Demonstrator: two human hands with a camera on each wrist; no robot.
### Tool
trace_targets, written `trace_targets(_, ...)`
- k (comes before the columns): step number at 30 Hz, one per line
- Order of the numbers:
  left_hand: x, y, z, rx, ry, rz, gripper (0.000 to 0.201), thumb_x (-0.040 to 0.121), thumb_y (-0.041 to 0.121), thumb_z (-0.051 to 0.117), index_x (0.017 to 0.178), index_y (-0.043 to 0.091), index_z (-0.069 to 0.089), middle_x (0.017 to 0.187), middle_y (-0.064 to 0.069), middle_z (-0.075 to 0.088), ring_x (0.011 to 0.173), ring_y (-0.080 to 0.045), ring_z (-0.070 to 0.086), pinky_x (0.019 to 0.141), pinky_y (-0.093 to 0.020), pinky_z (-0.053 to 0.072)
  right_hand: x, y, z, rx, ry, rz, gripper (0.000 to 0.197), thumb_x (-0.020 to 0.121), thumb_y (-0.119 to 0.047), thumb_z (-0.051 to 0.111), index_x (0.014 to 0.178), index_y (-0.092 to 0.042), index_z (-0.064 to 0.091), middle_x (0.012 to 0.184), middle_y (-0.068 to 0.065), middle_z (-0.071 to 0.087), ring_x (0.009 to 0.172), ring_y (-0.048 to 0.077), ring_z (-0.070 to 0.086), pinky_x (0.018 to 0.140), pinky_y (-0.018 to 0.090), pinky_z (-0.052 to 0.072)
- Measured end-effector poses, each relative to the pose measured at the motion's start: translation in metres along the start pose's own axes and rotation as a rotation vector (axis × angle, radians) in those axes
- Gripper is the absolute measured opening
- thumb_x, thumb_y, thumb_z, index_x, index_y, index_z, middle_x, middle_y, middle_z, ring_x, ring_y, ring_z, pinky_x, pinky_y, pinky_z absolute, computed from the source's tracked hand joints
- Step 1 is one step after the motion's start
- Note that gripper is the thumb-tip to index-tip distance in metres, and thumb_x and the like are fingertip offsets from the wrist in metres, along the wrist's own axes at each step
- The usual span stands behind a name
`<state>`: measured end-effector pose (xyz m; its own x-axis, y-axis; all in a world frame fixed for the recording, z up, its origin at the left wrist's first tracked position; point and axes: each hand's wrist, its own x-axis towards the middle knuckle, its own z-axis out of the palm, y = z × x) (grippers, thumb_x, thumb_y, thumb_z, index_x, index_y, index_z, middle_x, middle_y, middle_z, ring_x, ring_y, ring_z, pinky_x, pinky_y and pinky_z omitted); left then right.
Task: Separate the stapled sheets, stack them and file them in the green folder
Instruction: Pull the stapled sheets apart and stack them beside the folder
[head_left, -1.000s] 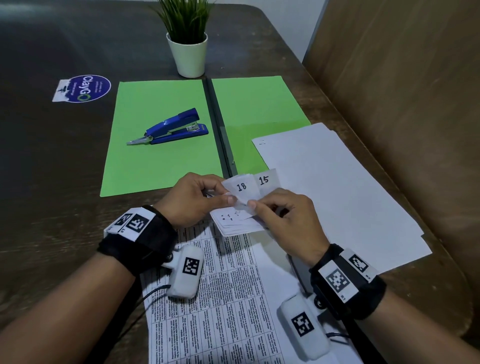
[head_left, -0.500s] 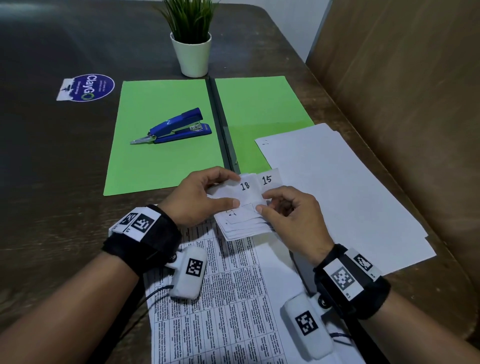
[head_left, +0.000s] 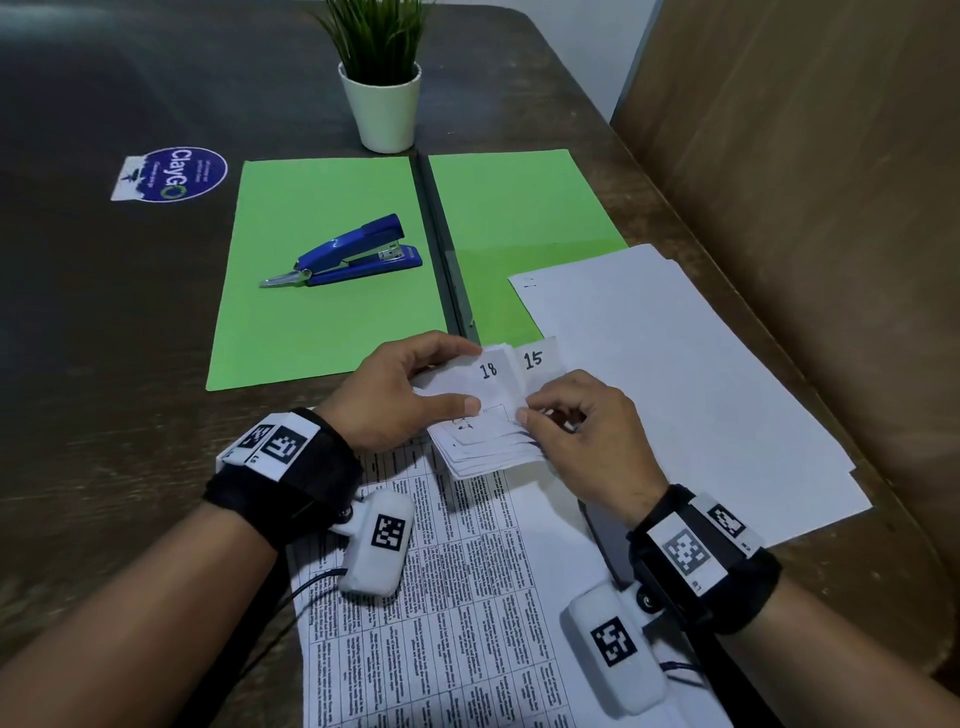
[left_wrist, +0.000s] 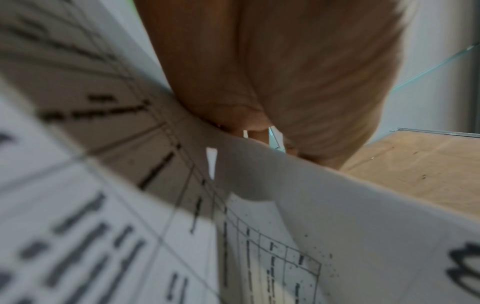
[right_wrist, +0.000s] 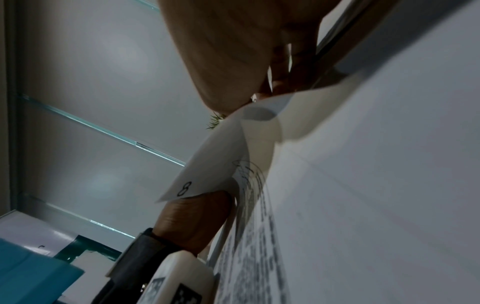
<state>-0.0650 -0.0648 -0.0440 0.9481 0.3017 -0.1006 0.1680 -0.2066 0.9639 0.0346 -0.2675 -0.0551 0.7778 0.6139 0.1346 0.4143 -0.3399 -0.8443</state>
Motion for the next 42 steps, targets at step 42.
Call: trace_targets(42, -0.002, 0.004, 0.002, 0.013, 0.035, -0.002, 0.015, 0.071, 0.005, 0.085, 0.076, -0.003, 0.074, 0.104, -0.018, 0.072, 0.09, -0.026, 0.07, 0.087, -0.041, 0.056, 0.0, -0.005, 0.001, 0.154, -0.024, 0.083, 0.02, 0.076, -0.013, 0.084, 0.066, -0.015, 0.067, 0.061, -0.001, 0.064, 0.055, 0.008, 0.054, 0.054, 0.022, 0.046)
